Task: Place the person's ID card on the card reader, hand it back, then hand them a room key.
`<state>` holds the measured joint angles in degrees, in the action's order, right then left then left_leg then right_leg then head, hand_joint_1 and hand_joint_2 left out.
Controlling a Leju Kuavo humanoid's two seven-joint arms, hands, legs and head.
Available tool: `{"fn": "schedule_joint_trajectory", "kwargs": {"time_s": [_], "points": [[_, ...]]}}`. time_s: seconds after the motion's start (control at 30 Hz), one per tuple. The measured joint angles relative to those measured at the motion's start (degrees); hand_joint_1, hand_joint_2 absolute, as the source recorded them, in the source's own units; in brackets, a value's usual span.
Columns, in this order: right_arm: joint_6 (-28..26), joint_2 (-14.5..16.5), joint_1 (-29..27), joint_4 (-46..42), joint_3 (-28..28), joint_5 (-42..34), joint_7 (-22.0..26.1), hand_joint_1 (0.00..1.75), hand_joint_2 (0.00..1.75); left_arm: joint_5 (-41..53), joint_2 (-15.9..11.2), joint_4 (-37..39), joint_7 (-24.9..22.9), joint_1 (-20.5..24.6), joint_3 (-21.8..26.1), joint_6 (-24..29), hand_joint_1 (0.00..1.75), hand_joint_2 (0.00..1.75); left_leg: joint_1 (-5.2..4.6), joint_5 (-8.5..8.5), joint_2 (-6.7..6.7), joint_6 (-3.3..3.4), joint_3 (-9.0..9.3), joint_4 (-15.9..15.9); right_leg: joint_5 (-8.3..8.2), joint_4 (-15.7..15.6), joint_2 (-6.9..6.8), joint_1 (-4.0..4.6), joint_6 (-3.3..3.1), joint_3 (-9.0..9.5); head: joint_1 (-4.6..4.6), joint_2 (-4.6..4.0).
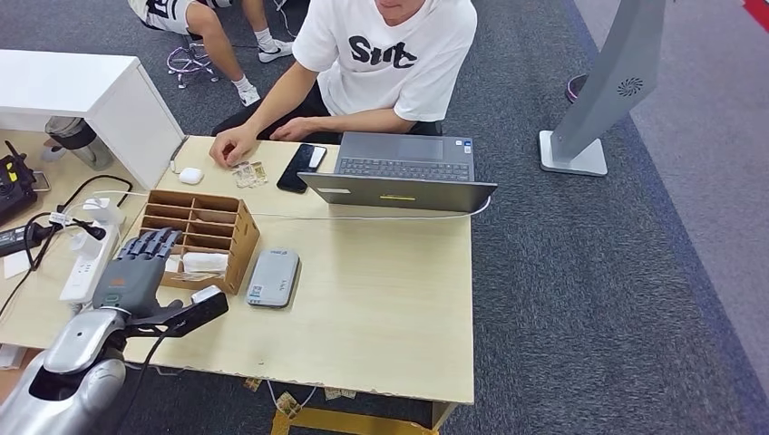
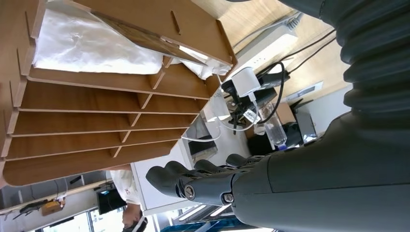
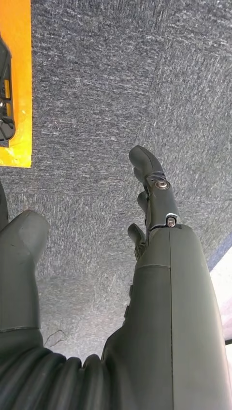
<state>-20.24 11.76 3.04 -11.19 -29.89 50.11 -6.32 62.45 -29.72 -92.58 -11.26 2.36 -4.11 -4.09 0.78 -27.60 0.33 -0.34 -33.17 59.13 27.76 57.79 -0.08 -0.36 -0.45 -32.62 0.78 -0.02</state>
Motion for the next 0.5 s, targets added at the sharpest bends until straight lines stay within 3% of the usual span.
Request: {"fn": "schedule_joint_trajectory", "kwargs": {"time_s": [0.4,0.5], "points": [[0.02,0.00,0.05,0.00,0.00,0.46,0.16,0.00,1.75,1.72,1.48,3.13,-0.13,1.01,-0.25,0.49,0.00,1.75,0.00,0.00,0.01,0.00,0.00,0.00,0.00,0.00,0.01,0.00,0.00,-0.01,-0.01,0.00],[0.04,0.00,0.08,0.00,-0.01,0.79,0.16,0.00,1.75,2.51,1.89,3.94,-0.13,1.05,-0.45,1.28,0.15,1.75,0.00,0.00,0.01,0.00,0.00,0.00,0.00,0.00,0.01,0.00,0.00,-0.01,0.00,0.00]]}}
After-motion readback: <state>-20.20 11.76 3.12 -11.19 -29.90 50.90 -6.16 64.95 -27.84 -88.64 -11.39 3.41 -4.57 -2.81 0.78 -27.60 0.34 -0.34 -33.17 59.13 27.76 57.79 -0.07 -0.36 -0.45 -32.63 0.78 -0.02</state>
